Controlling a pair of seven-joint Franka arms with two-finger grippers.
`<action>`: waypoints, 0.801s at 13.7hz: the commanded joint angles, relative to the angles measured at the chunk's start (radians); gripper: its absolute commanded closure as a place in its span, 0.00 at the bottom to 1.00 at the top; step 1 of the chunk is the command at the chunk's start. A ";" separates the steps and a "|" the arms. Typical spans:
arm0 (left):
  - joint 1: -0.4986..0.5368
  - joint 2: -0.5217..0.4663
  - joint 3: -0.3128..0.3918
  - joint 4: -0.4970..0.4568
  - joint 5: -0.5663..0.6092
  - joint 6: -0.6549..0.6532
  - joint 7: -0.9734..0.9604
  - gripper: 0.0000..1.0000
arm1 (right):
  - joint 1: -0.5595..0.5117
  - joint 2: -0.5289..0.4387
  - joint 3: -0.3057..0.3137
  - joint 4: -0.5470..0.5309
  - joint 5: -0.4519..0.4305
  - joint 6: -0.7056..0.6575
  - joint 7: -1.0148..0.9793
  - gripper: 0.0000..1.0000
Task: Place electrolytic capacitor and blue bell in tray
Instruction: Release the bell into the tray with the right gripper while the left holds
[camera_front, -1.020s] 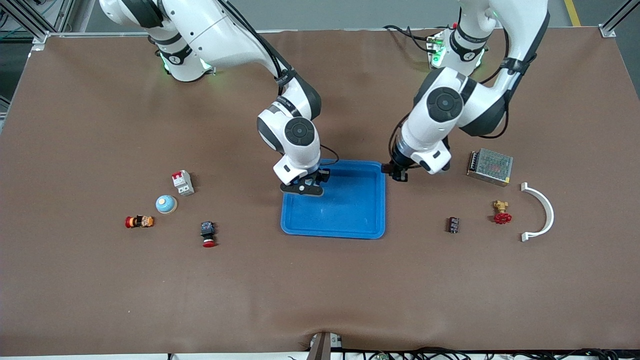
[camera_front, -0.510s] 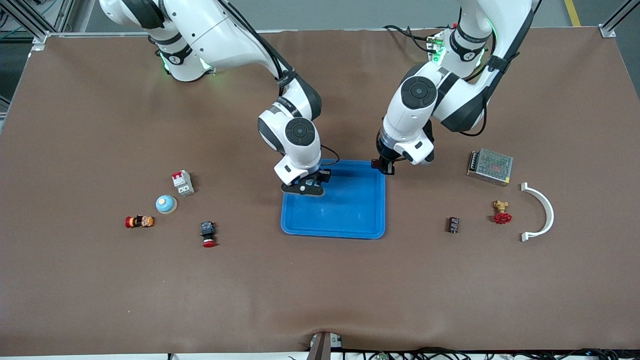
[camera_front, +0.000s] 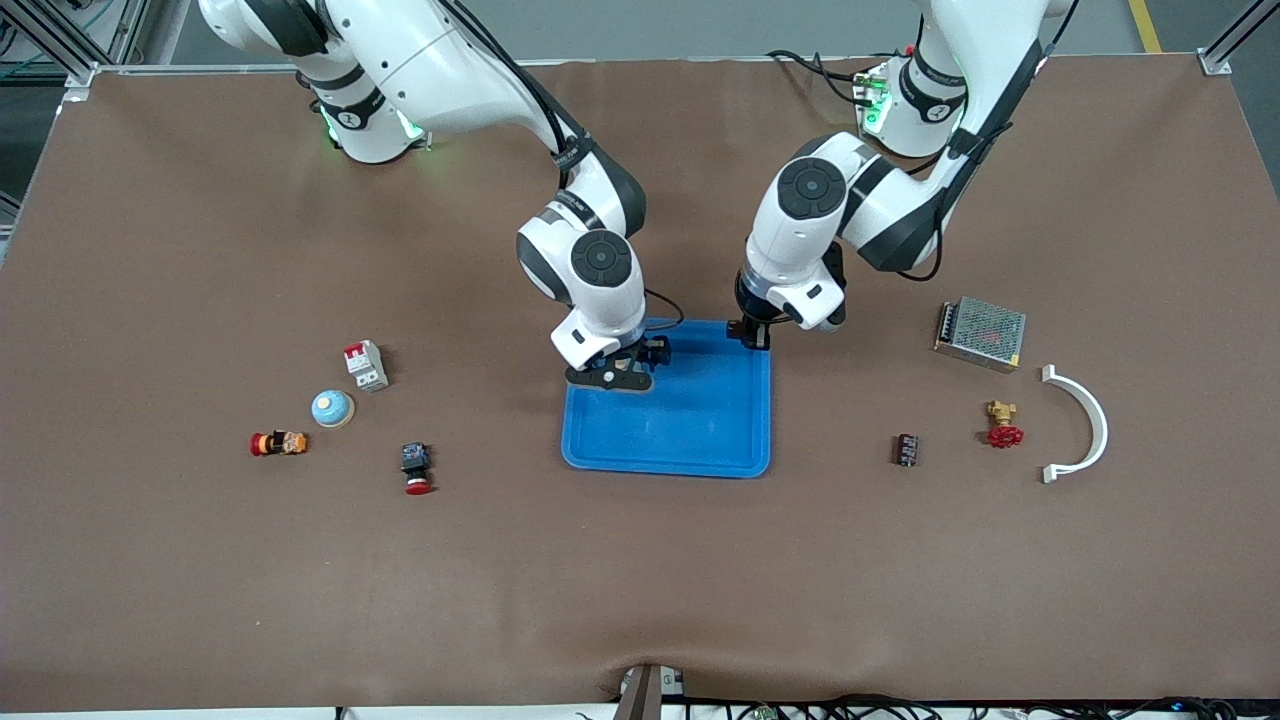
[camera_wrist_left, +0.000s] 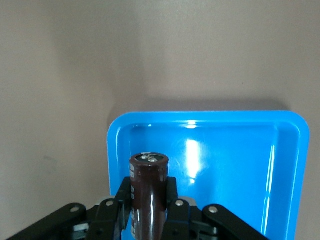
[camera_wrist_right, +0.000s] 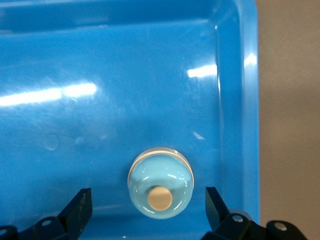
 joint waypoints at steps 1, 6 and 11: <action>0.001 0.047 -0.007 -0.001 0.098 0.047 -0.081 1.00 | -0.016 -0.089 -0.012 0.000 0.000 -0.111 -0.050 0.00; 0.003 0.121 -0.006 0.006 0.197 0.112 -0.140 1.00 | -0.123 -0.214 -0.014 0.006 0.002 -0.272 -0.273 0.00; 0.000 0.149 -0.004 0.012 0.246 0.115 -0.172 1.00 | -0.253 -0.301 -0.014 0.006 0.002 -0.405 -0.520 0.00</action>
